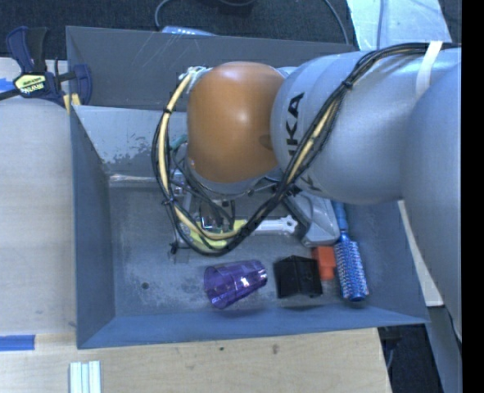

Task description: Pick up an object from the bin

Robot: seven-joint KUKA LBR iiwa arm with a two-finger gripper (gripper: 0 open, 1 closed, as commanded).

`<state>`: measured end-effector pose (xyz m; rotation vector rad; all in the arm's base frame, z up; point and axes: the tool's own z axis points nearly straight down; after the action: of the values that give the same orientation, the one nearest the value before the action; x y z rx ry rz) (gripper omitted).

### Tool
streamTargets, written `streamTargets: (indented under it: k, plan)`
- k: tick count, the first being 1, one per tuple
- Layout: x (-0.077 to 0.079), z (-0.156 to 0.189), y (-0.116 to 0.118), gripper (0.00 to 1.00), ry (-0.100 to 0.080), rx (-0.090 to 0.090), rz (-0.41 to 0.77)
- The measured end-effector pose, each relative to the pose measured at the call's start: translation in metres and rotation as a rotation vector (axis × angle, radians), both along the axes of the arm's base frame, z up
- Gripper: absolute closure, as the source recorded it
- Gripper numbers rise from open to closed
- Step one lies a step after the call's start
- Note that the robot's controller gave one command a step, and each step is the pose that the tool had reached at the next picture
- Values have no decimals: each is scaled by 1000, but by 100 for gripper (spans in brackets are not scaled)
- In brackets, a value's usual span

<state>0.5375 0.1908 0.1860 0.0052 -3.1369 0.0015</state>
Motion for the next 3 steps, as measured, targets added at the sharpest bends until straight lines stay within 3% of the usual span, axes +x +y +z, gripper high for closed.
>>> streamTargets:
  k: [1,2,3]
  plan:
    - [1,5,-1,0,-7,2,-3]
    - [-7,-25,-29,0,-8,3,-23]
    - [-6,-38,-87,0,-5,2,50]
